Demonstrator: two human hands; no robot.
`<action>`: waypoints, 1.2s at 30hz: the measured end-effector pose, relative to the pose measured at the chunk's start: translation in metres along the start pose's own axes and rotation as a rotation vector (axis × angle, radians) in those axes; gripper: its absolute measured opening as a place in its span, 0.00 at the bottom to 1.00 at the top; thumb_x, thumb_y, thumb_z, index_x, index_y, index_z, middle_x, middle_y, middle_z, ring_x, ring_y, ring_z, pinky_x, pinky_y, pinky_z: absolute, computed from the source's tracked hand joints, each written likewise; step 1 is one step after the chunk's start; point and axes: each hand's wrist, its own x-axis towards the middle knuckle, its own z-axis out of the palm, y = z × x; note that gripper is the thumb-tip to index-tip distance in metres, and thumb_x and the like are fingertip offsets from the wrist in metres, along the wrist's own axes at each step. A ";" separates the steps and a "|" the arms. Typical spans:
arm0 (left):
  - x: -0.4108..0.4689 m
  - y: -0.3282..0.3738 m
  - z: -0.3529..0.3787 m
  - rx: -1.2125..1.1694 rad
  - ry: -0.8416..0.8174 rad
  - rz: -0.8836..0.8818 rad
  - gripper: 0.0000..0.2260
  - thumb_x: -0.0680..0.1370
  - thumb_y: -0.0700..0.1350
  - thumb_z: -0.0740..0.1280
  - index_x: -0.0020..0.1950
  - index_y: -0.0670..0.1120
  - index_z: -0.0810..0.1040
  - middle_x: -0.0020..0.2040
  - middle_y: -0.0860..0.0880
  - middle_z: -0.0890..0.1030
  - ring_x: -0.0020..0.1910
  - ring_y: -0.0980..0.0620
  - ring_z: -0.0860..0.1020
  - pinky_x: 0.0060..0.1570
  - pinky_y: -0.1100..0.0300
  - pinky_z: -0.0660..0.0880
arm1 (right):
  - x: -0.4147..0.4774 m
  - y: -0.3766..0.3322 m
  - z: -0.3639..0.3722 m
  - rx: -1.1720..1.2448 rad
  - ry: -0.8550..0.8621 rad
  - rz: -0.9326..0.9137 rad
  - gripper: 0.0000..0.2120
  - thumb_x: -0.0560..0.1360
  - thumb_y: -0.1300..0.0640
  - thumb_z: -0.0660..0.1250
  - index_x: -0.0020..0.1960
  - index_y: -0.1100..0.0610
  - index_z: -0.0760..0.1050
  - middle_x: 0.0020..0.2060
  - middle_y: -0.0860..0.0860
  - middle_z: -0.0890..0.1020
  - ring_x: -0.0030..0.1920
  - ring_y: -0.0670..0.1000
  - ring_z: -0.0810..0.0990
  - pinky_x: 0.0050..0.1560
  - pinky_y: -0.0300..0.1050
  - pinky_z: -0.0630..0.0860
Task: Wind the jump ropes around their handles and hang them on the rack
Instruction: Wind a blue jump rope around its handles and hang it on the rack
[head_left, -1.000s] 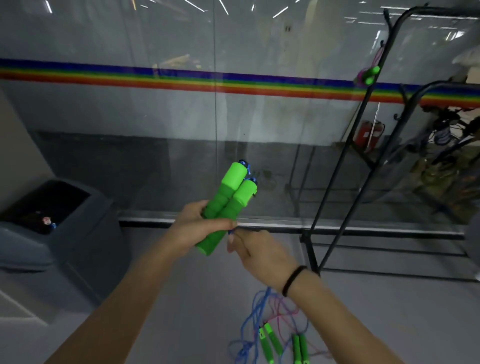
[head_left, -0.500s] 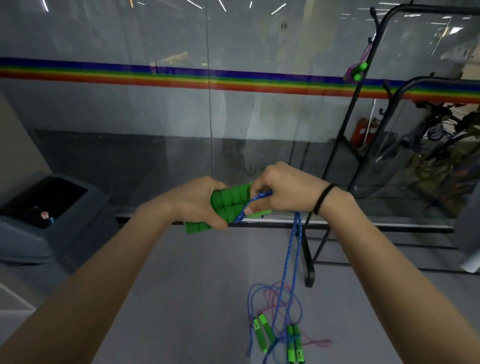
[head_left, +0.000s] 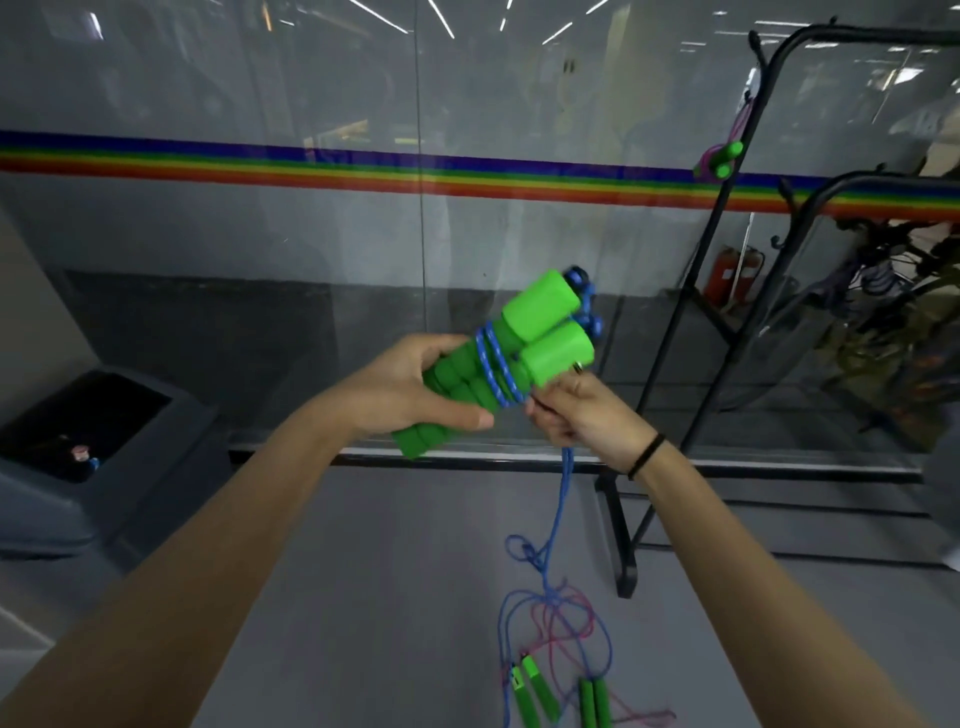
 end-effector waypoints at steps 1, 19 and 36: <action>0.007 -0.003 -0.004 -0.046 0.081 -0.007 0.17 0.65 0.33 0.76 0.50 0.47 0.80 0.38 0.54 0.82 0.36 0.60 0.78 0.39 0.66 0.76 | 0.005 0.002 0.004 -0.060 -0.008 0.009 0.18 0.80 0.57 0.53 0.33 0.55 0.70 0.18 0.44 0.65 0.20 0.40 0.59 0.22 0.32 0.59; 0.049 -0.046 -0.069 0.831 -0.129 0.099 0.27 0.64 0.52 0.74 0.60 0.64 0.70 0.47 0.57 0.81 0.44 0.55 0.78 0.44 0.55 0.76 | 0.086 -0.058 0.010 -0.710 -0.034 -0.222 0.10 0.64 0.50 0.75 0.36 0.56 0.80 0.30 0.50 0.81 0.31 0.43 0.75 0.37 0.41 0.70; 0.052 -0.047 -0.085 0.115 -0.145 0.155 0.25 0.61 0.39 0.79 0.57 0.49 0.79 0.52 0.47 0.83 0.49 0.56 0.80 0.51 0.64 0.76 | 0.091 -0.012 0.007 0.016 0.171 0.068 0.22 0.76 0.70 0.56 0.31 0.49 0.71 0.27 0.45 0.73 0.28 0.42 0.69 0.26 0.31 0.68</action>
